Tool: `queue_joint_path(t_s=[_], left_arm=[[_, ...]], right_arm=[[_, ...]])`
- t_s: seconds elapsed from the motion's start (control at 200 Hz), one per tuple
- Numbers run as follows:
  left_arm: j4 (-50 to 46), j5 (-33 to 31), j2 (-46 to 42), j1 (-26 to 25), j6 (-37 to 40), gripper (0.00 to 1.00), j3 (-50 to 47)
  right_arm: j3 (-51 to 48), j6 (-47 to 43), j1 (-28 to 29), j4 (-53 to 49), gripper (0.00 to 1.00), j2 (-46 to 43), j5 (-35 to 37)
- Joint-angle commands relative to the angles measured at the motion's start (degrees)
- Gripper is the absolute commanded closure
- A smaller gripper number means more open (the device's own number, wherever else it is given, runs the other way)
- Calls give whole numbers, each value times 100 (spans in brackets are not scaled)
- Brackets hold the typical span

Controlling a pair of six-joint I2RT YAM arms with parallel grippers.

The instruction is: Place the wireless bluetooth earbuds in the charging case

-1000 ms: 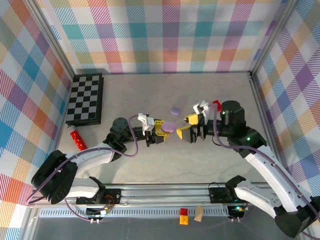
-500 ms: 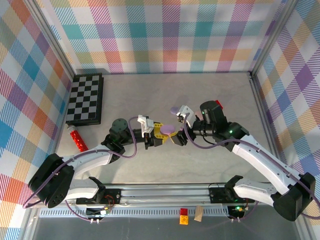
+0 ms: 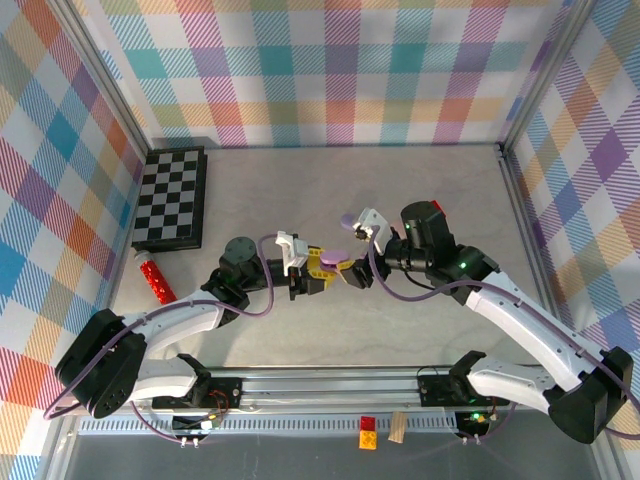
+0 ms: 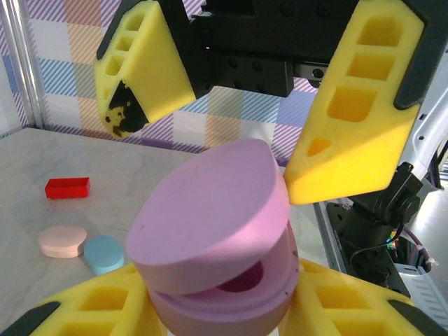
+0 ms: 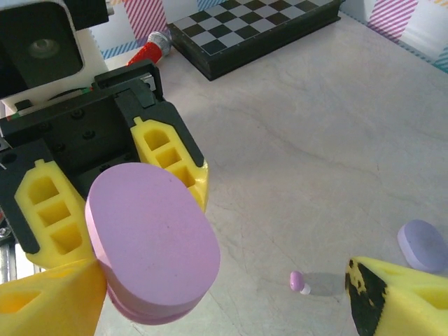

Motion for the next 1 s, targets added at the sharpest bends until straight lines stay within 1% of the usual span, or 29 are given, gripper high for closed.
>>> queue_joint_path(t_s=[0.0,0.22,0.32,0.59,0.61,0.785,0.895,0.995], left_arm=[[81,228,-120,-45,138,62,-4],[108,165,-218,-42,183,62,-127],[39,61,-260,-37,256,62,-189],[-39,-45,-328,-27,331,62,-229],[-37,-55,-334,-27,331,62,-241],[-57,-118,-385,30,322,62,-284],[-32,-168,-425,127,247,62,-344],[132,-147,-459,263,129,62,-459]], right_arm=[[93,89,-17,215,13,-72,109],[211,410,-20,296,14,-30,346],[294,447,-20,116,13,32,423],[227,619,-29,117,13,-218,146],[227,798,-36,108,13,-236,138],[147,1133,-120,146,13,-458,-24],[-228,1764,-474,624,14,-733,-163],[-768,2817,-1234,1237,15,-944,-361]])
